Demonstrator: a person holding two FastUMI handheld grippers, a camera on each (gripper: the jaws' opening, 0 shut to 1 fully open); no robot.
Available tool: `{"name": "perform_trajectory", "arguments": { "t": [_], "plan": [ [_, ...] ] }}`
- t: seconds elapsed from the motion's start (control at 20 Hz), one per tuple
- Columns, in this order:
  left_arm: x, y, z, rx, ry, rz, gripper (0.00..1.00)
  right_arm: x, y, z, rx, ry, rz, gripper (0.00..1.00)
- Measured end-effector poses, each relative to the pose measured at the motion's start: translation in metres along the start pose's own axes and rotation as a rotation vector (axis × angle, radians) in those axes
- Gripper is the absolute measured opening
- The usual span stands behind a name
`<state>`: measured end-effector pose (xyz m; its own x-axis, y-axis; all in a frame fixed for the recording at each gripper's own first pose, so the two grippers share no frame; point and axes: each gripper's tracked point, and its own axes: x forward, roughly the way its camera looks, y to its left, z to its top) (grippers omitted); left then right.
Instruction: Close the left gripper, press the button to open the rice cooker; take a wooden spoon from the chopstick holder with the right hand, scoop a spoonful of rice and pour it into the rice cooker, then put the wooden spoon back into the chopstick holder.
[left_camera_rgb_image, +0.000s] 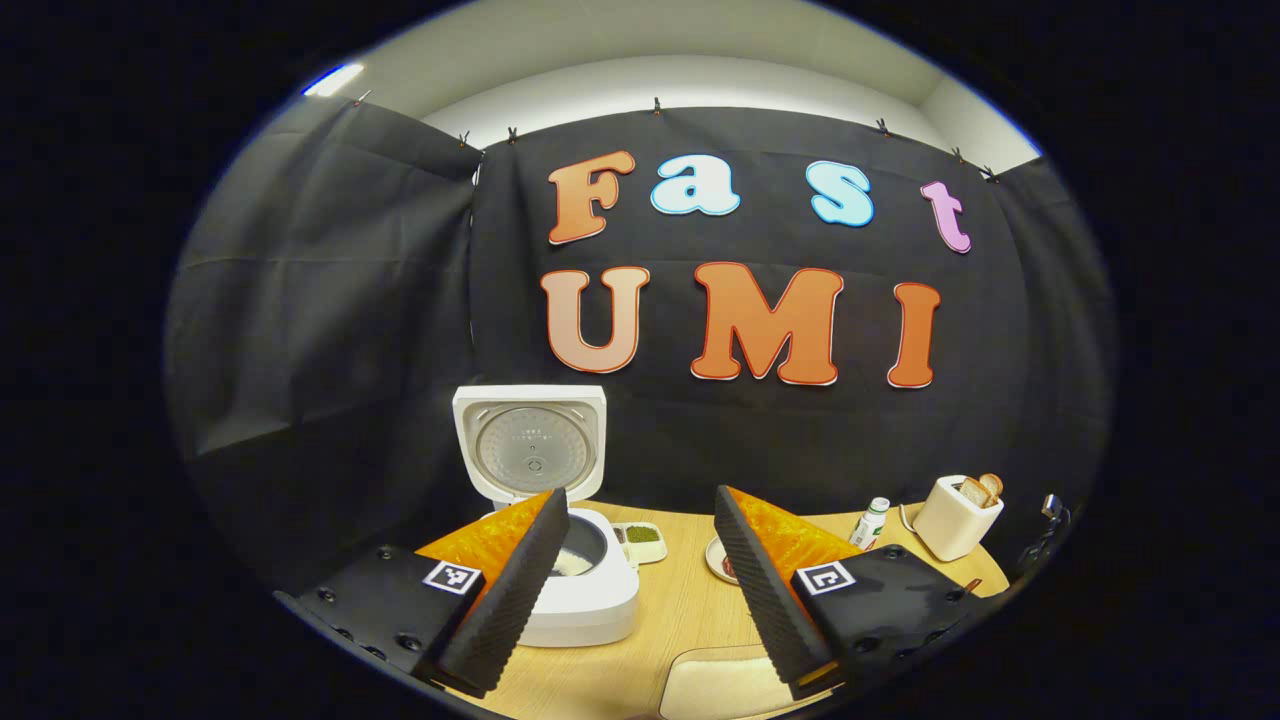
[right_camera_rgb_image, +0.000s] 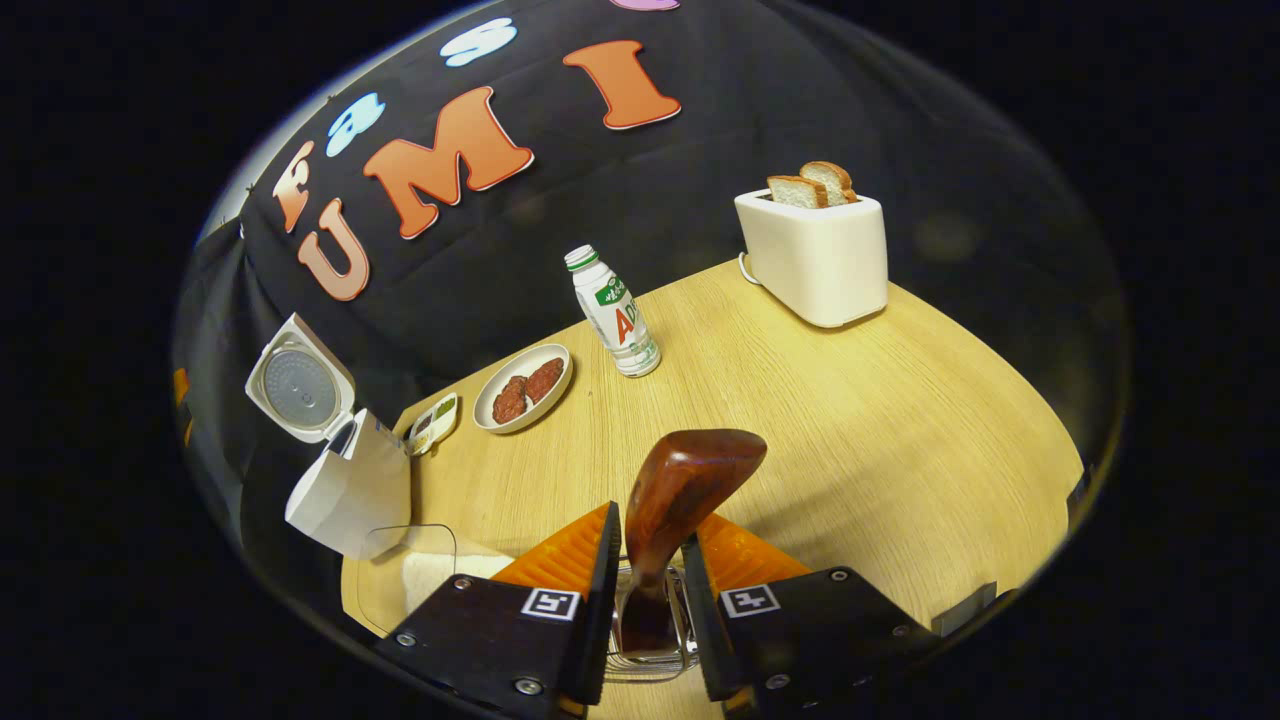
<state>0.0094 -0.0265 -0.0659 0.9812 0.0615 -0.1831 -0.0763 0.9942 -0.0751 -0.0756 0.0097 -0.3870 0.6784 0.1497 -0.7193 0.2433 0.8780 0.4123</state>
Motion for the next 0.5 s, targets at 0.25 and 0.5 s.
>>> {"name": "perform_trajectory", "arguments": {
  "t": [0.25,0.5],
  "plan": [
    [0.009,0.0,-0.007,-0.028,0.023,-0.021,1.0,-0.012,-0.002,-0.003,0.037,-0.022,-0.018,0.21],
    [0.019,-0.003,-0.011,-0.026,0.038,-0.051,0.99,-0.029,-0.003,-0.012,0.051,-0.063,-0.032,0.21]
  ]
}}
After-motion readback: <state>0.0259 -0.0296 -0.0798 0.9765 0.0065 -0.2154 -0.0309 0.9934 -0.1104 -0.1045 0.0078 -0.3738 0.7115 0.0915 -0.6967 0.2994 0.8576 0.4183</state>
